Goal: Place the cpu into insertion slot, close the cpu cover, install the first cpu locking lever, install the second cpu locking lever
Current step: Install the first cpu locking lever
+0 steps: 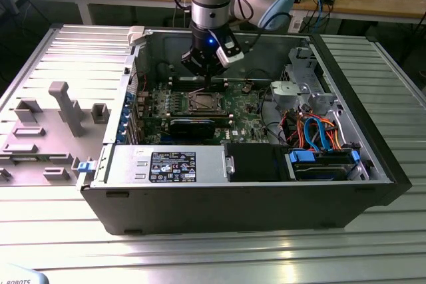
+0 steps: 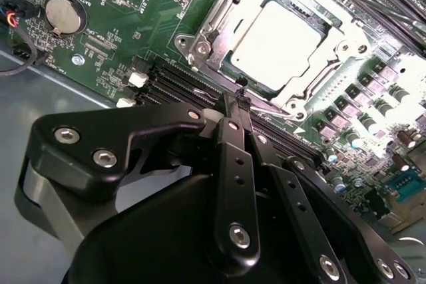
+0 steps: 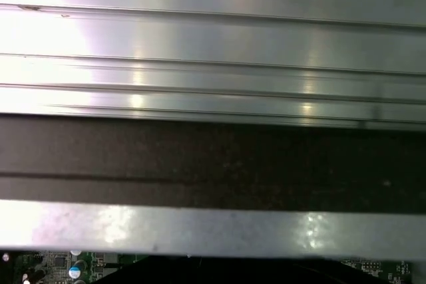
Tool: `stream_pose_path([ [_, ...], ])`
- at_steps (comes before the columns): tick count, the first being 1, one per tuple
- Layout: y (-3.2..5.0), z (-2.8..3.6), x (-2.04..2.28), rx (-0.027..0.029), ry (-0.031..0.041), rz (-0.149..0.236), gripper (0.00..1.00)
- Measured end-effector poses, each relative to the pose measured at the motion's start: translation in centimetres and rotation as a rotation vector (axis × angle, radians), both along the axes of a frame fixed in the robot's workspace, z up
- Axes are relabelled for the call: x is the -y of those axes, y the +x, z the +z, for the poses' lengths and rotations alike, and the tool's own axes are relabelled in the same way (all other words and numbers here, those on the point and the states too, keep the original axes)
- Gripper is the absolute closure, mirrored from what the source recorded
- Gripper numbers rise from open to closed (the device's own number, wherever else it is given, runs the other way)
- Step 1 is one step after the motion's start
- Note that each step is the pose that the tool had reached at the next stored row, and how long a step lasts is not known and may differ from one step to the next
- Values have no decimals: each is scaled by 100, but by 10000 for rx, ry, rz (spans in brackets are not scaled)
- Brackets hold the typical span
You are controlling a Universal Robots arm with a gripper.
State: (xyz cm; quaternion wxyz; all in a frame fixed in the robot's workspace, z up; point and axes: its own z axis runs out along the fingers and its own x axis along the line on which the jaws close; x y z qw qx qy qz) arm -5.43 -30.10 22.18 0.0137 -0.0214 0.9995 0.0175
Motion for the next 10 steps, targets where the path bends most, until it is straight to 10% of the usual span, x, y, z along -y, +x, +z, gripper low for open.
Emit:
stream_pose_path([
  [10, 59, -40, 0, 0, -1, 0, 89],
])
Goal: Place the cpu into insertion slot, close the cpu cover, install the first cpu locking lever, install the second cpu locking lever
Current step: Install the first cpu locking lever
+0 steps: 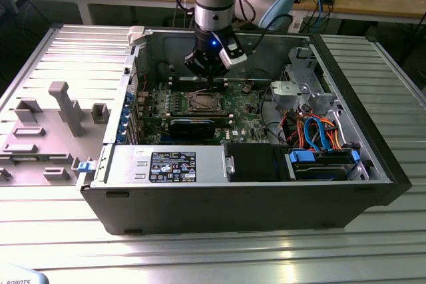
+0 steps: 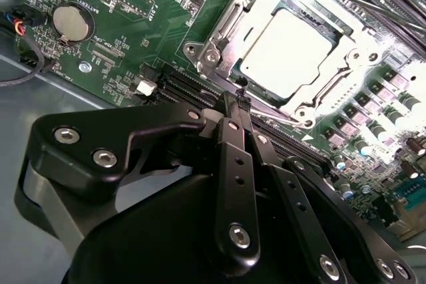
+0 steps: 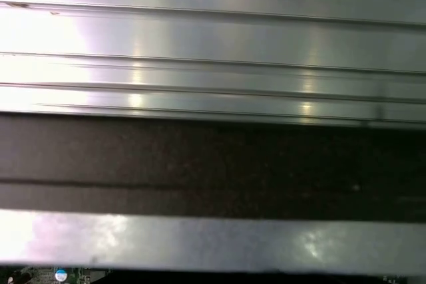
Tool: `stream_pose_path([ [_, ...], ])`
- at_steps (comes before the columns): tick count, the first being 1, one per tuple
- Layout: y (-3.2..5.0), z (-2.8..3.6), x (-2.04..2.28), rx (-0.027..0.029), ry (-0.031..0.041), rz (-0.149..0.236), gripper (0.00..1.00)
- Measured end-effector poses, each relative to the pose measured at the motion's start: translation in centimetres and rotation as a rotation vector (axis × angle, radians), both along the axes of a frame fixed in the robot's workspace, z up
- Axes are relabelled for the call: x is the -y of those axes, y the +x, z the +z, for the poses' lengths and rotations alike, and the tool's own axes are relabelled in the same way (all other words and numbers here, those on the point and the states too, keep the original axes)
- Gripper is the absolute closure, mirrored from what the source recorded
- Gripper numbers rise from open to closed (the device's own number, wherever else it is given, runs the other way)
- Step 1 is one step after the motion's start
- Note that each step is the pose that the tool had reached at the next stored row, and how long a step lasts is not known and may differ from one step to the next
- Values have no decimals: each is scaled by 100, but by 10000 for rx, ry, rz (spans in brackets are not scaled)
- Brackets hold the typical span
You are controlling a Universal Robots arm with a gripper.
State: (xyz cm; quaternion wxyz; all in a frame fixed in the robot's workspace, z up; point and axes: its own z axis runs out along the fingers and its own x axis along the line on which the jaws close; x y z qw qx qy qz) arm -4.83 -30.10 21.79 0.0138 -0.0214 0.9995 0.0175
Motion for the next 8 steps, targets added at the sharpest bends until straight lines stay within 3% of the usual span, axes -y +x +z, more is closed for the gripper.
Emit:
stream_pose_path([
  [8, 12, -20, 0, -2, -2, -2, 89],
])
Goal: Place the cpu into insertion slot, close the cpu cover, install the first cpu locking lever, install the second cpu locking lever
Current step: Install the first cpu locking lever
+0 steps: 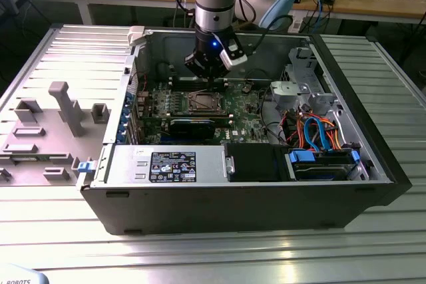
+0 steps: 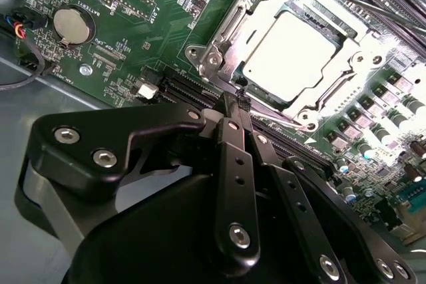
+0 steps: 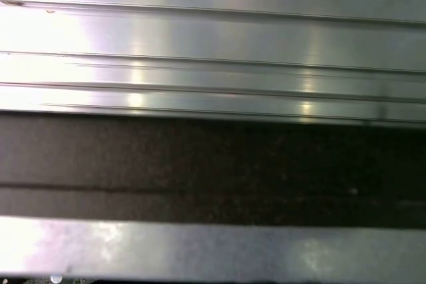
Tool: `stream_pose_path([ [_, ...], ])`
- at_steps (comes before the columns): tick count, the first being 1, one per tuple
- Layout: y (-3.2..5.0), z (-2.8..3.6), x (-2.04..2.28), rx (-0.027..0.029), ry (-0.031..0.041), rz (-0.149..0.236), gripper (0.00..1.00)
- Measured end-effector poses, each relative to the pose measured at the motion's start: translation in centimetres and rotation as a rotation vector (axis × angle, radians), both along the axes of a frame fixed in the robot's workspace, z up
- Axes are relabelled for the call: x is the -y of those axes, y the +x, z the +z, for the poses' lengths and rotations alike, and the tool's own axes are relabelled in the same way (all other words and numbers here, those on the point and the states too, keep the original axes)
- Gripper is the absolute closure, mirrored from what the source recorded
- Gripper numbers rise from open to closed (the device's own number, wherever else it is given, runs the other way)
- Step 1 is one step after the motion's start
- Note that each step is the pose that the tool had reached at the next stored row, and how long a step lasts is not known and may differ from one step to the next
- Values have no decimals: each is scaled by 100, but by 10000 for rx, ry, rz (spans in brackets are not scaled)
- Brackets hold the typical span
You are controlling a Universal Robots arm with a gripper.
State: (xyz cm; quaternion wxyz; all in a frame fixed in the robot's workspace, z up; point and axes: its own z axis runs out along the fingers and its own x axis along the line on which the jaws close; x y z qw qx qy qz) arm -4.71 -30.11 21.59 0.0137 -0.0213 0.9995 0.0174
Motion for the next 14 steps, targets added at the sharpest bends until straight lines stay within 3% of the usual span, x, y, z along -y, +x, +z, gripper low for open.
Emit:
stream_pose_path([
  [14, 19, -41, 0, 2, 2, 1, 89],
])
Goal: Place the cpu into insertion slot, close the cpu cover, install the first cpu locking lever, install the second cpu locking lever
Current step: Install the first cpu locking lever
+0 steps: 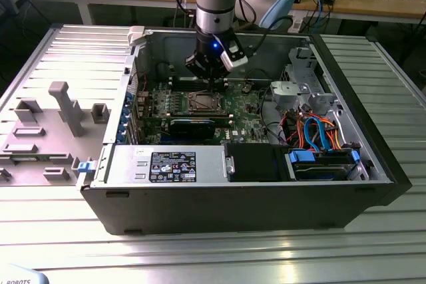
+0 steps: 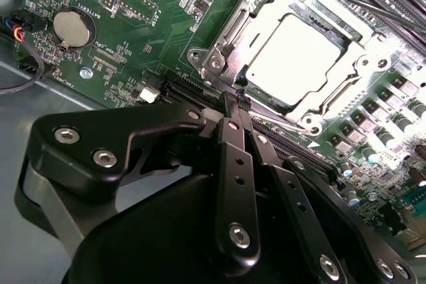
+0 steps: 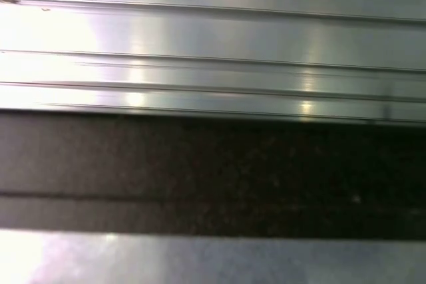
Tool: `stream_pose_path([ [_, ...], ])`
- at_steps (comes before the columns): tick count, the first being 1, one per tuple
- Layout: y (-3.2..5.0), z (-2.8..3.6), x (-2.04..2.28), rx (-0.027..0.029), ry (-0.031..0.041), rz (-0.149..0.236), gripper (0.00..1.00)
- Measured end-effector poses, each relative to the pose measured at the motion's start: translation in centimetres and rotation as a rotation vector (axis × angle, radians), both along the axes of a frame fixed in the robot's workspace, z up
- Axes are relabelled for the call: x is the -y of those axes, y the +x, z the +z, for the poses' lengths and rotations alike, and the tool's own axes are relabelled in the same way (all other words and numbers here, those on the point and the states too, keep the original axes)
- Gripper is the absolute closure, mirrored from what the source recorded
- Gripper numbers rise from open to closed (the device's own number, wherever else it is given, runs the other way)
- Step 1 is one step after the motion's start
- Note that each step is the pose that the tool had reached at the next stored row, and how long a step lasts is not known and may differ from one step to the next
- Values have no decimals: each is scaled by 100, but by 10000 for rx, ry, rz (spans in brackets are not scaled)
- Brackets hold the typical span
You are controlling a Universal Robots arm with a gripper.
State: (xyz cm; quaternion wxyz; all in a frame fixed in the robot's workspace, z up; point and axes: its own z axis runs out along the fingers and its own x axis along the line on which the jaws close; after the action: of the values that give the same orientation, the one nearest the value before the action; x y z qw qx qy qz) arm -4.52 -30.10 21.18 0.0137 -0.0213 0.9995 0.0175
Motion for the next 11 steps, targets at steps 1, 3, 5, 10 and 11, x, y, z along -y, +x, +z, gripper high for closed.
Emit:
stream_pose_path([
  [1, 2, -7, 0, 0, 0, 0, 89],
  [3, 6, -18, 0, 0, 0, 0, 89],
  [5, 11, -30, 0, 0, 0, 0, 89],
  [10, 21, -54, 0, -1, -1, -1, 89],
  [11, 22, -59, 0, 0, 0, -1, 89],
])
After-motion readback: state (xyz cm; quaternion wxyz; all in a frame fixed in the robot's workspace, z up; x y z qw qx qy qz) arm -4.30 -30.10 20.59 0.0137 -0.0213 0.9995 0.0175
